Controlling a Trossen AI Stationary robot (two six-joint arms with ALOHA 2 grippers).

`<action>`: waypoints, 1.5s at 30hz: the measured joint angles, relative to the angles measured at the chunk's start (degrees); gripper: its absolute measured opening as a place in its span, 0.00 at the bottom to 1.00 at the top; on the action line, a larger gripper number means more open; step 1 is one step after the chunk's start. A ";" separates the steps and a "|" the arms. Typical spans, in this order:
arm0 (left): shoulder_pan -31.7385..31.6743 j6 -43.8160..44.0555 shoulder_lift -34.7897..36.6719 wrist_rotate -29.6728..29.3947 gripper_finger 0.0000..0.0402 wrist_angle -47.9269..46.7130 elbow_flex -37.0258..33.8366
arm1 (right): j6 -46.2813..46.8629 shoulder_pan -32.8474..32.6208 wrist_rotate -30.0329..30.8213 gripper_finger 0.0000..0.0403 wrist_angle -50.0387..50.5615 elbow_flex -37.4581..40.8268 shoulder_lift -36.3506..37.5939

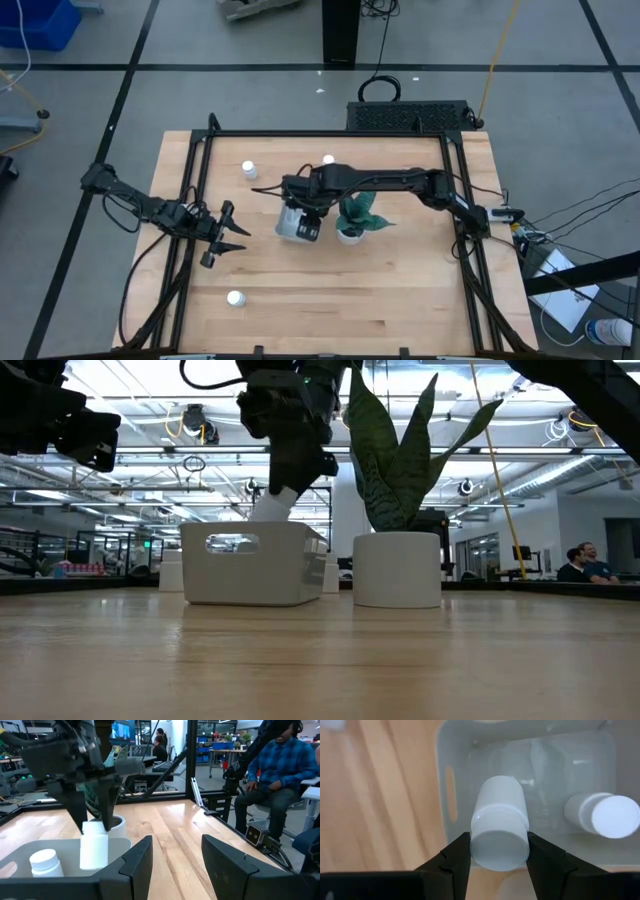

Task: Pick and place pill bottles into a basket
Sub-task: Put the white pill bottle into the gray bin

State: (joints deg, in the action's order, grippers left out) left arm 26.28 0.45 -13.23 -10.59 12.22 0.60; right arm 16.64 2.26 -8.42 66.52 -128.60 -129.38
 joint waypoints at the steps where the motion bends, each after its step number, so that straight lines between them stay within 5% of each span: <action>1: 0.00 -0.01 0.02 -0.02 0.44 0.00 0.00 | 1.10 0.00 -0.84 0.37 0.07 0.00 0.54; 7: 0.00 2.06 0.00 -0.32 0.44 5.52 0.00 | 6.90 -0.15 -3.79 0.38 -1.80 0.02 3.11; 13: 0.00 21.93 0.02 -0.73 0.44 22.64 0.00 | 12.54 -0.53 -5.53 0.38 -6.45 -0.02 5.89; 18: -0.01 31.08 0.04 -7.73 0.44 33.93 0.02 | 16.12 -1.29 -8.19 0.38 -9.71 0.00 7.56; 23: 0.00 43.32 -0.12 -13.31 0.44 30.94 0.02 | 18.54 -3.37 -9.83 0.37 -14.88 -0.02 8.04; 31: 0.00 66.03 -3.89 -7.84 0.44 21.10 0.02 | 20.85 -5.53 -12.84 0.37 -22.36 0.00 7.89; 37: 0.00 70.55 -7.81 -5.20 0.46 22.11 0.37 | 21.74 -5.95 -12.94 0.39 -28.76 0.00 7.89; 45: -0.01 68.50 -13.90 -3.90 0.65 21.86 6.83 | 22.39 -6.03 -12.86 0.38 -29.86 0.00 7.89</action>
State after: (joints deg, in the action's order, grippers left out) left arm 26.27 68.96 -27.13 -14.48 34.08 7.43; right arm 39.03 -3.77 -21.28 36.65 -128.60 -121.49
